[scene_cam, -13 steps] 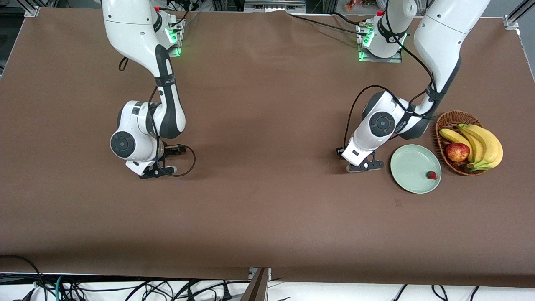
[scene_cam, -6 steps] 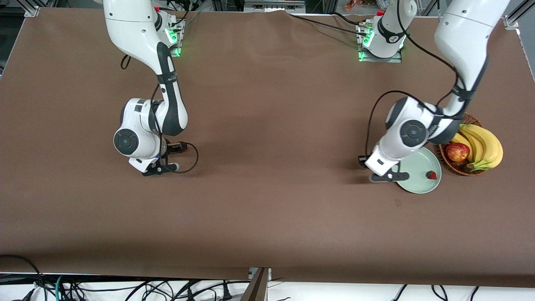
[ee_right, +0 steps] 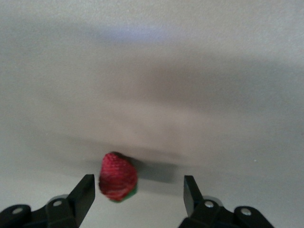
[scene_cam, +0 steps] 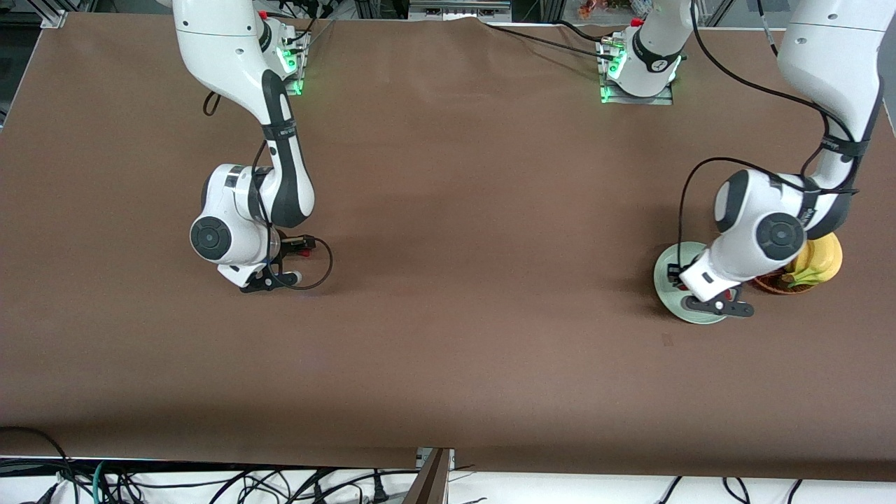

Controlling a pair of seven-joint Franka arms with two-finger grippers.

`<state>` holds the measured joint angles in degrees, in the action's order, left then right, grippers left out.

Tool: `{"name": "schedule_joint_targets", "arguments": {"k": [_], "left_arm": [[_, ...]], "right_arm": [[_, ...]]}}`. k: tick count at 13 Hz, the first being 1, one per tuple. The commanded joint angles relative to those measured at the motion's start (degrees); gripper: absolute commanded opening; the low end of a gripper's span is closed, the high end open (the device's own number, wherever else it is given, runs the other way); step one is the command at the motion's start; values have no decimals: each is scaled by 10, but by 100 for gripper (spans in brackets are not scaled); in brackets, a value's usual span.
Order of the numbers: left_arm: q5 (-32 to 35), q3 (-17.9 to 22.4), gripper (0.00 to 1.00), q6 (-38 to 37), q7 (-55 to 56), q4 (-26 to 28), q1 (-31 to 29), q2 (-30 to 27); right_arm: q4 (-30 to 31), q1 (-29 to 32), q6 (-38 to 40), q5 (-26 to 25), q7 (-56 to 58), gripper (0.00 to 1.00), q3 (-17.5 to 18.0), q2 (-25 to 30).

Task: Collect all strawberries into plate
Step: 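Lower the second strawberry onto the plate and open the left gripper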

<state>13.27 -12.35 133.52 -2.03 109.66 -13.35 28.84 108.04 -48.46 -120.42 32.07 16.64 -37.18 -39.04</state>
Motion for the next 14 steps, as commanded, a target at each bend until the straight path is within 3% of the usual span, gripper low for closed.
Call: {"name": "schedule_joint_targets", "arguments": {"k": [1, 2, 4, 9, 14], "left_arm": [[-56, 22, 56, -4, -78, 0, 4, -7], [-64, 22, 80, -4, -79, 0, 5, -7], [-65, 22, 94, -4, -76, -2, 11, -7], [-66, 18, 100, -5, -47, -24, 31, 0], [-69, 7, 100, -8, -33, -24, 31, -1]], "right_arm": [[12, -3, 17, 6, -8, 84, 1, 26], [12, -3, 17, 6, -8, 84, 1, 26], [13, -3, 16, 9, -7, 82, 1, 26], [16, -3, 10, 11, -7, 66, 2, 24], [17, -3, 8, 25, -6, 60, 2, 18]]}}
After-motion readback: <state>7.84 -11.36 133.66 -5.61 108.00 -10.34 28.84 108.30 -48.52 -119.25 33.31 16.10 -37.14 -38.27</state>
